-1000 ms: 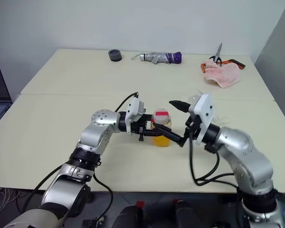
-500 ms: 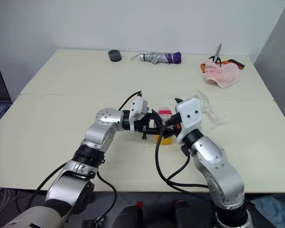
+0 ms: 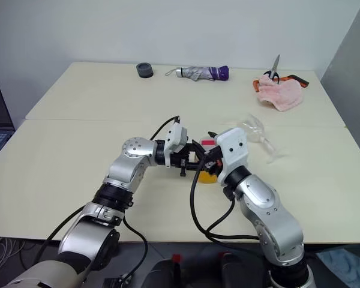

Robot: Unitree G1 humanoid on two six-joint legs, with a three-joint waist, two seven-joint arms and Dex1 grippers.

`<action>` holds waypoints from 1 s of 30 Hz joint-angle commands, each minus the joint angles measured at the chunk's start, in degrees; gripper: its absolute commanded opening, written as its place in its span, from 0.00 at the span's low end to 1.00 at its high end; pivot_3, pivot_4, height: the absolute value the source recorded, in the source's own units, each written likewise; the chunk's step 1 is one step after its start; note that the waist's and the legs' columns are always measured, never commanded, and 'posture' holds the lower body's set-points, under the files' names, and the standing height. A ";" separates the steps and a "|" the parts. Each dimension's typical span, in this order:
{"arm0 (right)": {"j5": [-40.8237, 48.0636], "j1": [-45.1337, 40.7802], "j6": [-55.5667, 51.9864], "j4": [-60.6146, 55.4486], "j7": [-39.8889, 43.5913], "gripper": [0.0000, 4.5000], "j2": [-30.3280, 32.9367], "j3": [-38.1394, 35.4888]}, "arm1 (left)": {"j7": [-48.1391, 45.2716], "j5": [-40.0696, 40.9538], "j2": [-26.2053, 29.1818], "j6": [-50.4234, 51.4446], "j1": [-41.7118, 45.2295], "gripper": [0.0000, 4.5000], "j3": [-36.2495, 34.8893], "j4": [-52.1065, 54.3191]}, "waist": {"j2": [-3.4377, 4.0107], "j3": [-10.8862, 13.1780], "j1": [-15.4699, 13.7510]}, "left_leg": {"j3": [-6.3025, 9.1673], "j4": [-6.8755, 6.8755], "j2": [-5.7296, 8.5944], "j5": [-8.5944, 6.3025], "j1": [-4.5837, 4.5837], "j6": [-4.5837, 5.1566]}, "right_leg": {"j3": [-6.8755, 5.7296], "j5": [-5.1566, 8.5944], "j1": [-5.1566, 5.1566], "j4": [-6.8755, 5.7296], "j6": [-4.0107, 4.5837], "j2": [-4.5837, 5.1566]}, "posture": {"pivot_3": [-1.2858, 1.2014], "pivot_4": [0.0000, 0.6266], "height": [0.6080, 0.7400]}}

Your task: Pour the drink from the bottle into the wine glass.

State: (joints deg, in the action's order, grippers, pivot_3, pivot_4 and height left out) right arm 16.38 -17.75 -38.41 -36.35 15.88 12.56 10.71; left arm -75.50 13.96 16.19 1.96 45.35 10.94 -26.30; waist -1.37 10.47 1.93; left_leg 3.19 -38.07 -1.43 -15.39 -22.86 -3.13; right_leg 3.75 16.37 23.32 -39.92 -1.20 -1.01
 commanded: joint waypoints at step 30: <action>5.36 -6.35 6.35 3.16 14.72 0.98 9.82 -5.63 | -1.93 2.83 1.23 2.10 1.11 0.40 -1.31 3.72 | 0.03 0.02 0.06 | 0.02 -0.01 -0.02 0.00 0.02 0.00 | -0.02 0.00 0.00 -0.05 0.01 0.00 | 0.52 0.24 1.00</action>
State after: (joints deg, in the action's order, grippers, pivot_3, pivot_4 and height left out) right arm 22.65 -23.62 -33.77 -31.47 32.29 22.97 5.67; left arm -77.08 15.38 17.74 4.81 44.74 10.85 -23.17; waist -1.34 10.49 1.99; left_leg 3.21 -38.08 -1.44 -15.38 -22.85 -3.13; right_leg 3.74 16.37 23.32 -39.97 -1.19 -1.01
